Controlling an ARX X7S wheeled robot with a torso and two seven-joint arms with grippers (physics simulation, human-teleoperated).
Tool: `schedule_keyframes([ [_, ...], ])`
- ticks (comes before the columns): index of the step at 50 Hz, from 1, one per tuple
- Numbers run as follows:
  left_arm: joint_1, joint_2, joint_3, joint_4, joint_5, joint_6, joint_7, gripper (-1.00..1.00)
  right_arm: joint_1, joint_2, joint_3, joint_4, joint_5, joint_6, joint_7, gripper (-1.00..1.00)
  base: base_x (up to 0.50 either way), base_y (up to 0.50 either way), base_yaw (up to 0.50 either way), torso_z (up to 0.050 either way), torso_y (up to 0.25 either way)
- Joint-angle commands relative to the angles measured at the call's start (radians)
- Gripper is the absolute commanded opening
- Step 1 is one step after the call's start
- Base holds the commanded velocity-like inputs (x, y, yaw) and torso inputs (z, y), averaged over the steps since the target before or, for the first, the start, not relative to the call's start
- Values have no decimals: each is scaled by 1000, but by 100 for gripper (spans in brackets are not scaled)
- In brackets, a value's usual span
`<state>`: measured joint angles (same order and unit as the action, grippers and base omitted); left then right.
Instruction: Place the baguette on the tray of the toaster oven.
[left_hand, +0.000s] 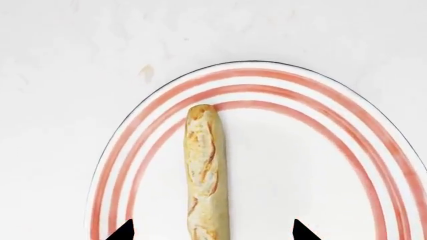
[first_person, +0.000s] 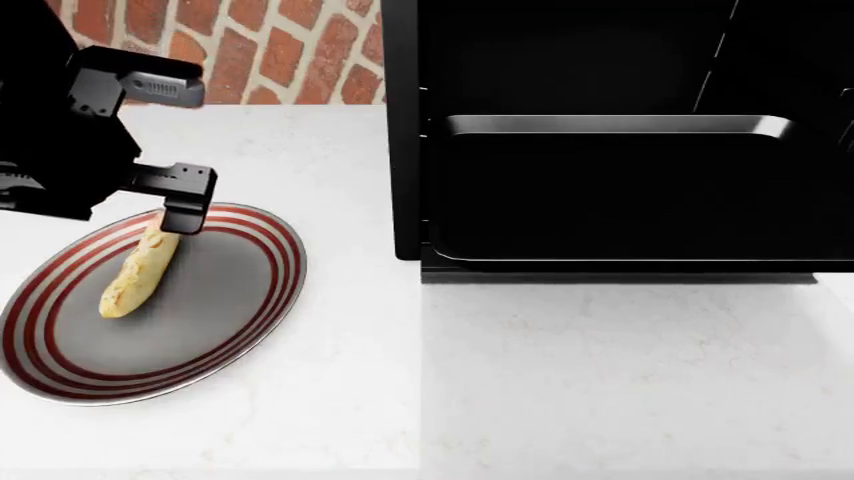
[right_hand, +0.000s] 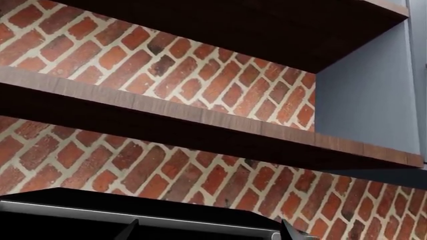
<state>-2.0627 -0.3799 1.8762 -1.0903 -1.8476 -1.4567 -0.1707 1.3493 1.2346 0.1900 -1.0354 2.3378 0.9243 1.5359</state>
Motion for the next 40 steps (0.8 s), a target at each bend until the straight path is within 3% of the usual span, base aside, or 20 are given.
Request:
schedule_keyframes([
  [1, 47, 31, 46, -55, 63, 39, 121, 100, -26, -8, 13, -1, -5, 11, 3, 100, 0, 0, 0, 0, 0],
  [6, 65, 1, 14, -20, 12, 44, 39, 100, -16, -16, -15, -1, -19, 11, 4, 100, 0, 0, 0, 0, 0],
  [14, 88, -5, 19, -19, 15, 54, 40, 100, 7, -19, -59, 0, -35, 5, 4, 100, 0, 0, 0, 0, 0],
  [24, 108, 17, 55, -59, 65, 69, 123, 100, 7, -28, -76, 0, -48, 6, 3, 100, 0, 0, 0, 0, 0],
  [40, 133, -8, 36, -32, 31, 76, 57, 100, 2, -36, -87, -1, -59, 8, 4, 100, 0, 0, 0, 0, 0],
])
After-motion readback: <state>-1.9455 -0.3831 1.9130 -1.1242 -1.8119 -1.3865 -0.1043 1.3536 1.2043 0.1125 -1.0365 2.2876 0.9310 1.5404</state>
